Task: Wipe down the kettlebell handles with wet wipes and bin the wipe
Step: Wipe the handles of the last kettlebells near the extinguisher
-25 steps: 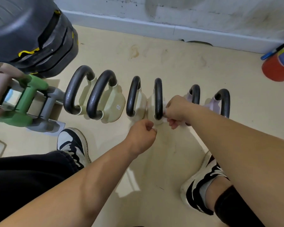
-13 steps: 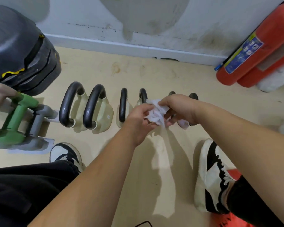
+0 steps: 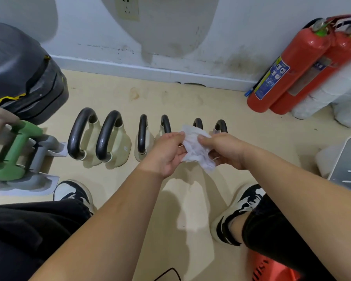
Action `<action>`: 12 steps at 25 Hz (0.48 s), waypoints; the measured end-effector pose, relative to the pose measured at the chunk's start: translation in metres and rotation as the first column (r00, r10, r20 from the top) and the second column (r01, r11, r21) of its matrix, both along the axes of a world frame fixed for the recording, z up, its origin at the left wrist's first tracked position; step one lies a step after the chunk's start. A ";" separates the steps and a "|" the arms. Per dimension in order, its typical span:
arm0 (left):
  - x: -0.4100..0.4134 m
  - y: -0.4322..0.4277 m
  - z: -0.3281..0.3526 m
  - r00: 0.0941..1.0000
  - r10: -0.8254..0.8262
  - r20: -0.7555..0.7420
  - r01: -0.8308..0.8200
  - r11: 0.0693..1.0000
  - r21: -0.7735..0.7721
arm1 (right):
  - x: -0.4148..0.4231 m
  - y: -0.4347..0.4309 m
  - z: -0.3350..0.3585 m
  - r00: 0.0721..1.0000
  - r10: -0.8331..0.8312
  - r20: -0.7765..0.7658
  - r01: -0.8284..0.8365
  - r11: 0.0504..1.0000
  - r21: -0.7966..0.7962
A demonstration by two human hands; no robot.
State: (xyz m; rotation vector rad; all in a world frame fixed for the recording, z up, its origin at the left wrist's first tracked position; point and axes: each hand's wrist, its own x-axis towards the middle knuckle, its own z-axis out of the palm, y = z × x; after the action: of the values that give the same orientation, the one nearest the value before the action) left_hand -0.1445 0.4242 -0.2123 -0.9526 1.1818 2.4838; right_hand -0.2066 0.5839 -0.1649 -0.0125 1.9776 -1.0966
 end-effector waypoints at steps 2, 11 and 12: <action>0.002 0.000 -0.006 0.996 0.070 0.053 -0.074 0.993 0.089 | -0.007 -0.002 -0.007 0.997 -0.053 0.050 0.056 0.997 -0.044; -0.014 0.027 -0.015 0.980 0.035 0.195 -0.043 0.998 0.042 | -0.101 -0.019 -0.011 0.930 0.361 -0.066 -0.305 0.861 0.406; -0.019 0.025 -0.021 0.974 0.062 0.217 -0.060 0.998 -0.013 | -0.119 -0.020 -0.007 0.875 0.473 -0.104 -0.361 0.780 0.512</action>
State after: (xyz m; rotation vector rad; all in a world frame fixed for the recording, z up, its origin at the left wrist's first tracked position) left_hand -0.1631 0.4489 -0.2328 -1.2439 1.1062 2.3478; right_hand -0.3256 0.5636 -0.1717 -0.3169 2.2592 -0.3045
